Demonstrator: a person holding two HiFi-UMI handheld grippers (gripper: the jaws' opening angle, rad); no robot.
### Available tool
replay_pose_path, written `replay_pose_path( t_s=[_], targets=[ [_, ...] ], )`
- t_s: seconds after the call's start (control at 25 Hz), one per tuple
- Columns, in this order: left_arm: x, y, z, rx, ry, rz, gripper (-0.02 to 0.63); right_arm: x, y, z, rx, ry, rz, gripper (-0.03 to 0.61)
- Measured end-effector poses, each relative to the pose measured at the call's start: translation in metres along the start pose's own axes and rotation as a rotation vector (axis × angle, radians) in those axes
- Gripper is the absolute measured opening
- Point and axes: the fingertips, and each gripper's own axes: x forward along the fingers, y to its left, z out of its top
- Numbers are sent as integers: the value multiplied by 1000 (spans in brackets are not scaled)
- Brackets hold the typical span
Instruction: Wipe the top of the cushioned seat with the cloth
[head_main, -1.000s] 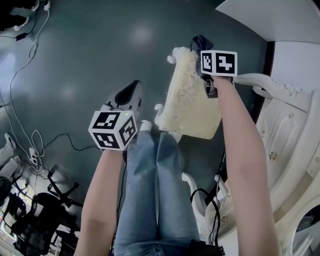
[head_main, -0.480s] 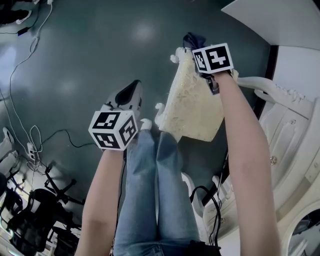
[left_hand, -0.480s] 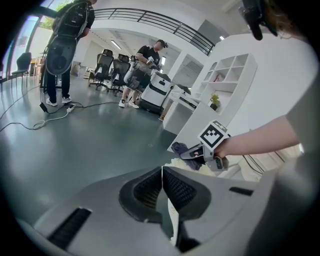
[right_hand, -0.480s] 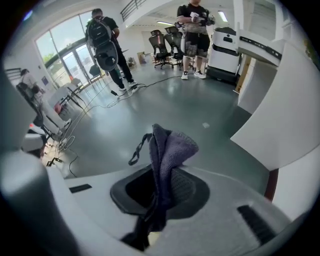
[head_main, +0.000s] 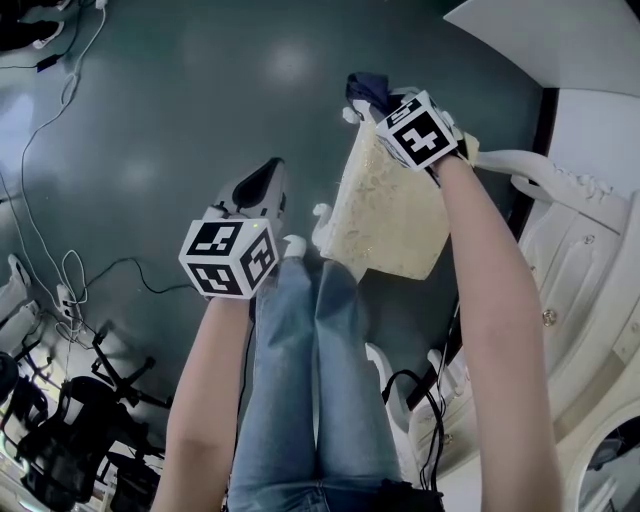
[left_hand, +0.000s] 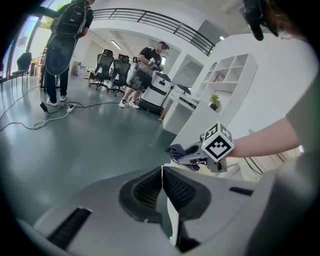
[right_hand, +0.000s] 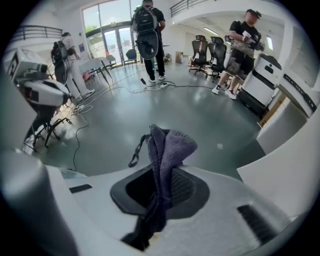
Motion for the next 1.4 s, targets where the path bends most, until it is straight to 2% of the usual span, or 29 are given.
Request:
replay_pose_path(
  t_s=[0.16, 0.28, 1.4],
  targets=[
    [-1, -5, -4, 3, 5, -6, 5, 0, 18, 0, -102, -6, 19, 37],
    [-2, -7, -5, 5, 6, -11, 5, 0, 28, -1, -122, -12, 38, 37],
    [-18, -22, -15, 26, 8, -48, 5, -11, 104, -19, -55, -39, 166, 37]
  ],
)
